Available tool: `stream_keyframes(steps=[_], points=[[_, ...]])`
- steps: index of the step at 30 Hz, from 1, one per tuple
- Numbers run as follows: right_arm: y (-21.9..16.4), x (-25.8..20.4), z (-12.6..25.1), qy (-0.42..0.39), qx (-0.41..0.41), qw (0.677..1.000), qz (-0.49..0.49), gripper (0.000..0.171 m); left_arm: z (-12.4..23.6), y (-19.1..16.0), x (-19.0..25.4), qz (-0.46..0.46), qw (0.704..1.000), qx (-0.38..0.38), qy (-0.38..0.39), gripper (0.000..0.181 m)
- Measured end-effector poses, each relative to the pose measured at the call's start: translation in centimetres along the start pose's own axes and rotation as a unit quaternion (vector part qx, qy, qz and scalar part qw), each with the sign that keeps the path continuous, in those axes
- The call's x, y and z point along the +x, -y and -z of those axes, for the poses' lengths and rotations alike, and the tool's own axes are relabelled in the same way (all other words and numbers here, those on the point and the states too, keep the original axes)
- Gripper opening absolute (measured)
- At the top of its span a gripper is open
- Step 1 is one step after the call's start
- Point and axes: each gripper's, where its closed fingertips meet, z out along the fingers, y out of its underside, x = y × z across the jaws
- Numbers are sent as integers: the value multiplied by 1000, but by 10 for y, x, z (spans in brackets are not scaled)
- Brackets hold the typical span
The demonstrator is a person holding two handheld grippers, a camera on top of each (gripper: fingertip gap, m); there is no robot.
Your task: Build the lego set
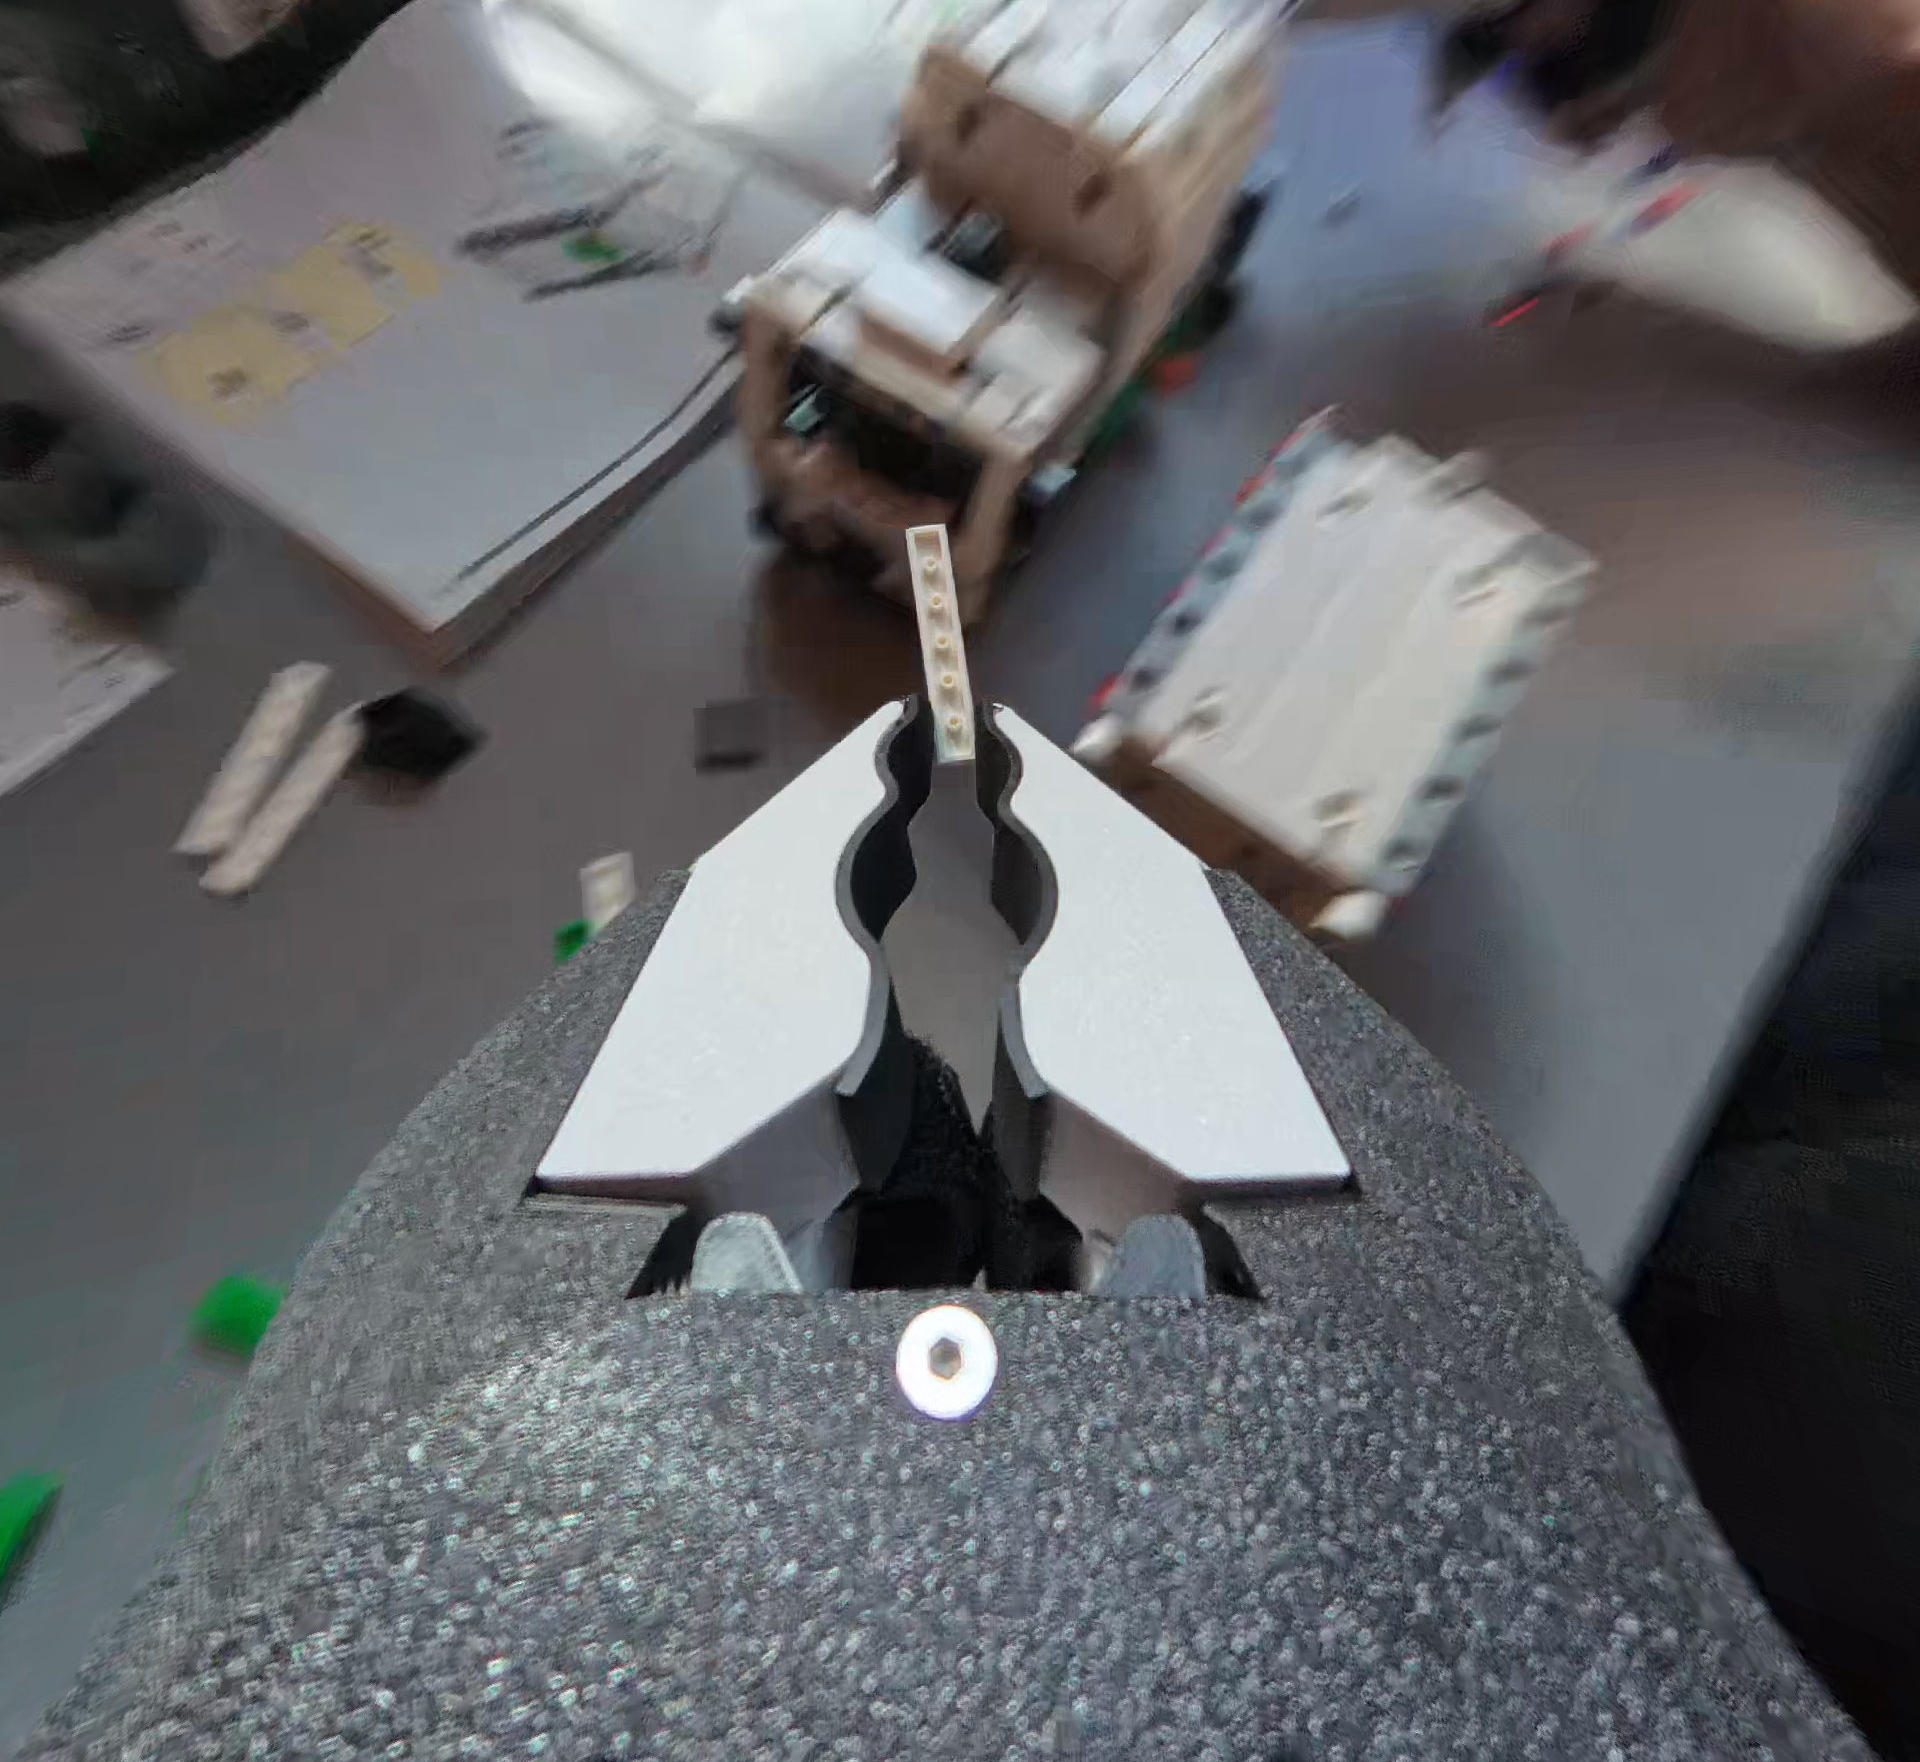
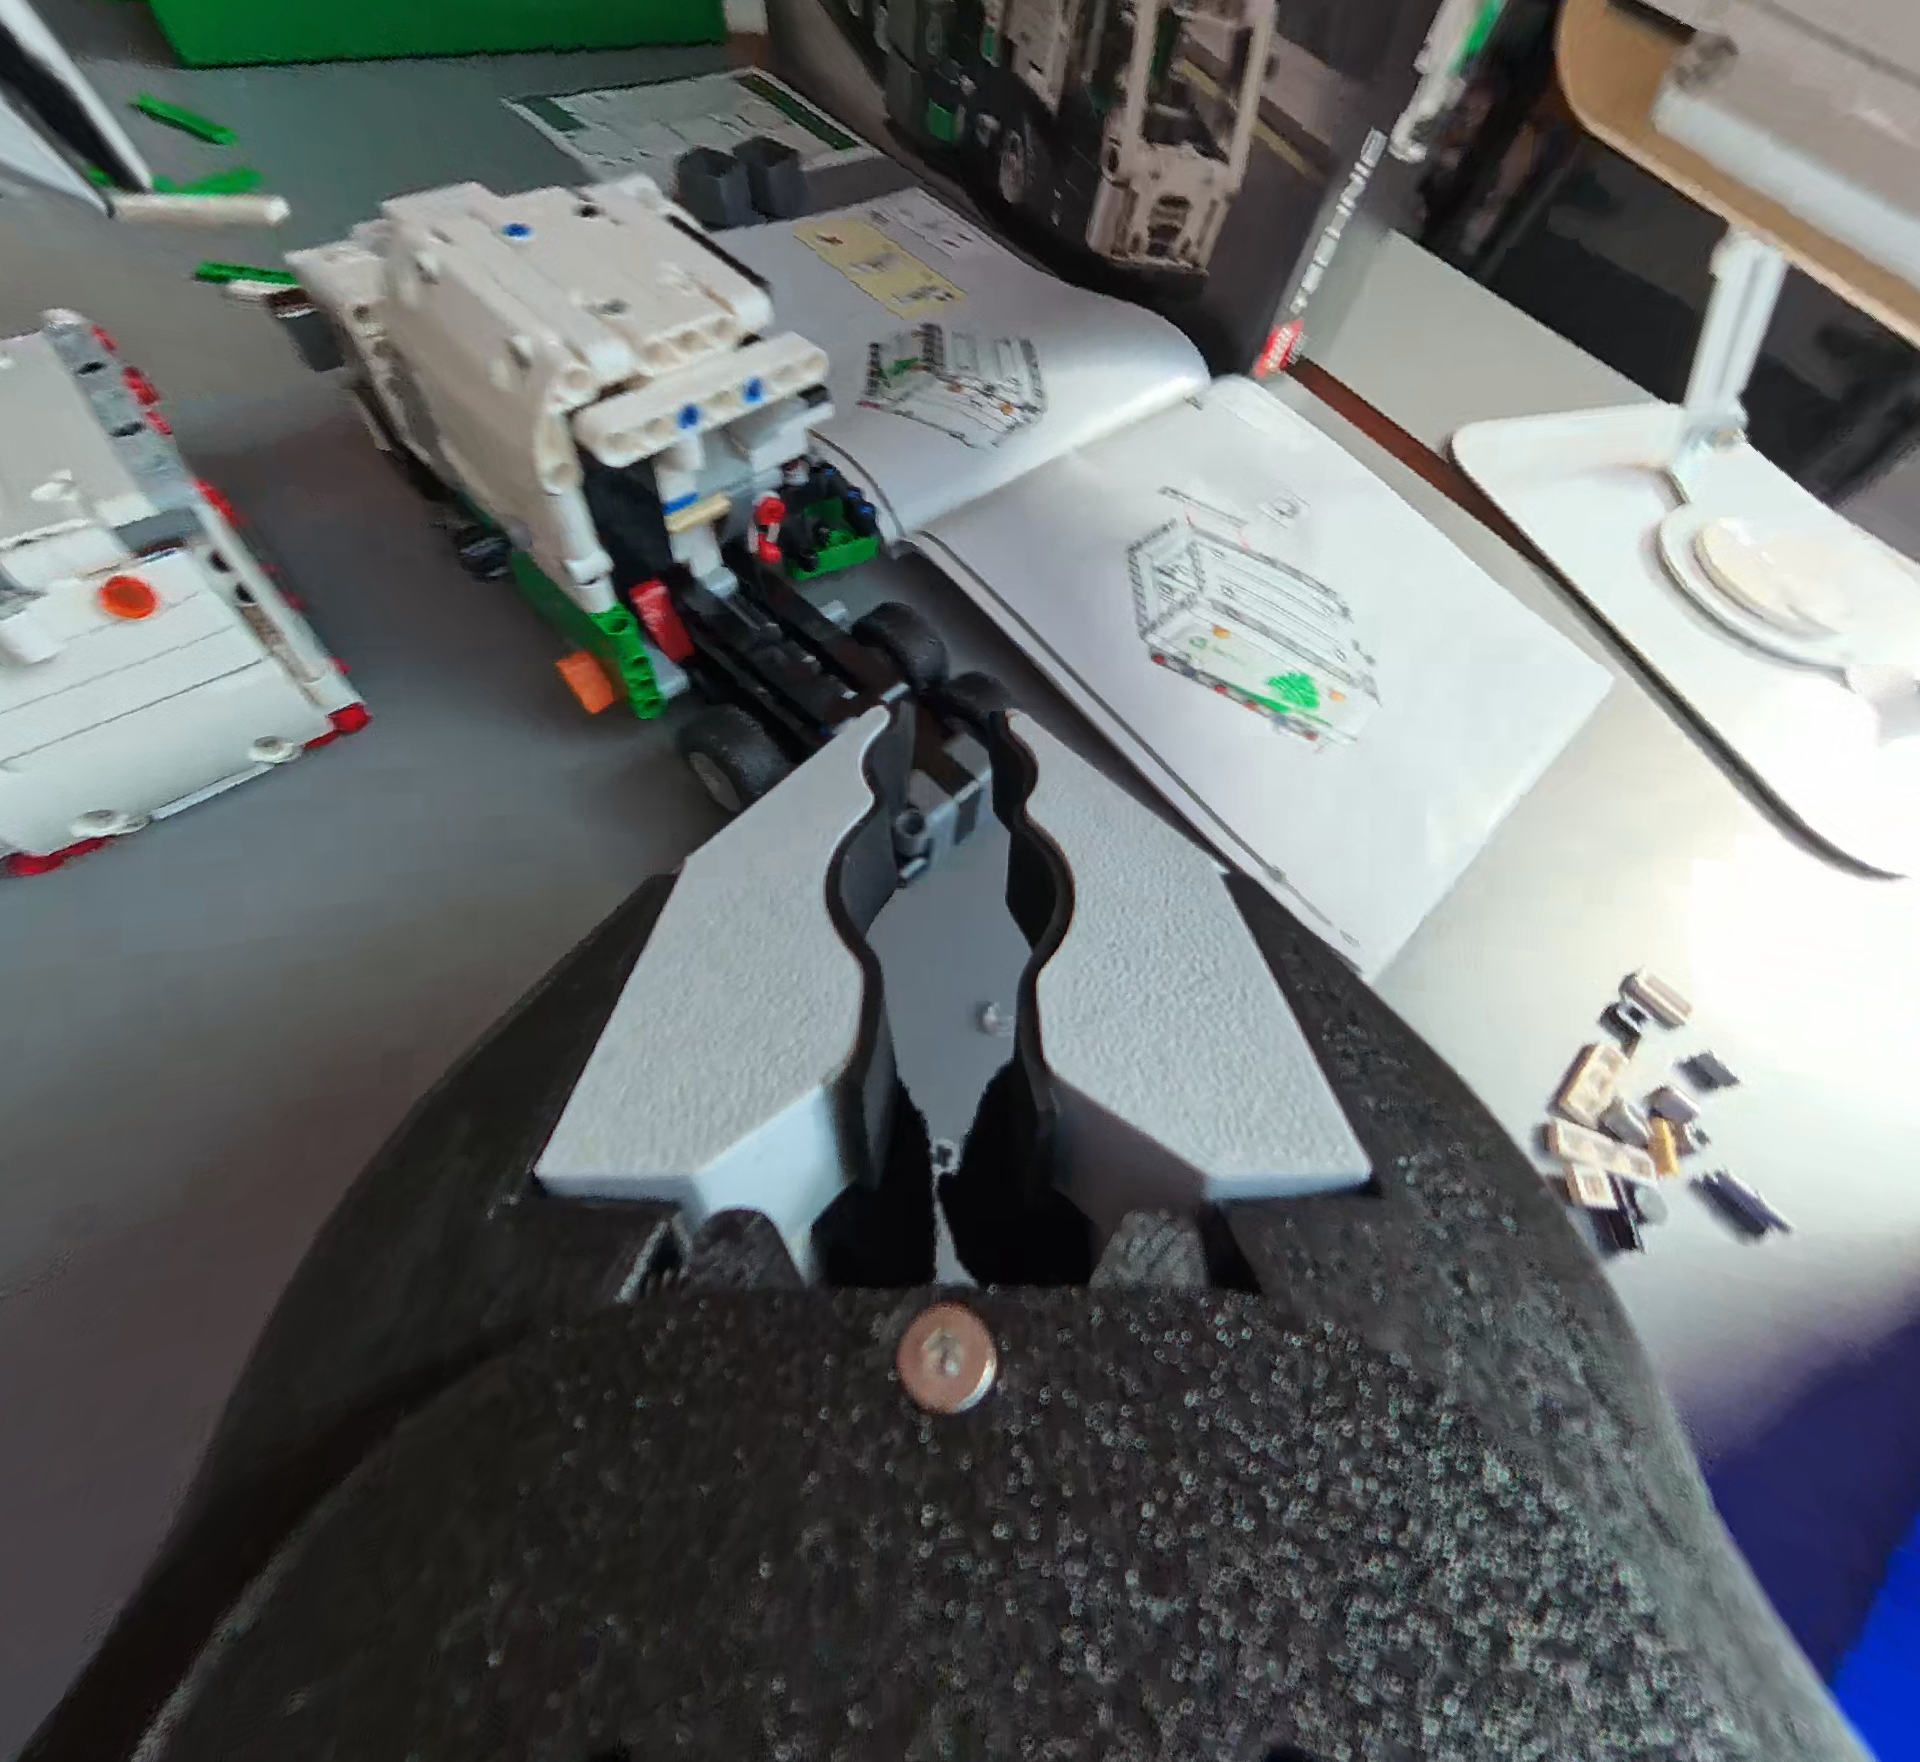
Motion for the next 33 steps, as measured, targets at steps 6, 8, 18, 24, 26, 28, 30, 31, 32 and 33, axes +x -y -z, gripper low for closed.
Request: stream_keyframes(steps=[6, 8, 18, 24, 26, 28, 30, 31, 32, 33], points=[[34, -82, 10, 135, 61, 987, 59, 12, 33, 83, 80, 113, 952, 82, -270, 7], [45, -110, 18, 174, 85, 977, 85, 14, 28, 87, 94, 138, 936, 52, -318, 7], [67, -159, 53, 193, 143, 946, 218, 21, 9, 70, 146, 206, 867, -103, -442, 6], [60, -174, 58, 206, 142, 933, 258, 10, 11, 64, 165, 194, 858, -135, -455, 6], [58, -176, 61, 203, 142, 928, 278, 4, 12, 63, 168, 192, 859, -136, -455, 6], [58, -180, 64, 218, 139, 927, 272, 3, 15, 62, 171, 189, 861, -131, -454, 7], [54, -185, 61, 247, 117, 929, 248, 2, 17, 62, 169, 169, 876, -108, -439, 3], [52, -187, 58, 258, 104, 932, 232, 2, 16, 60, 165, 142, 894, -90, -416, 1], [50, -190, 54, 264, 95, 934, 222, 2, 16, 56, 160, 107, 913, -75, -387, 4], [48, -193, 50, 273, 79, 935, 210, 2, 17, 51, 155, 70, 931, -62, -354, 9]])
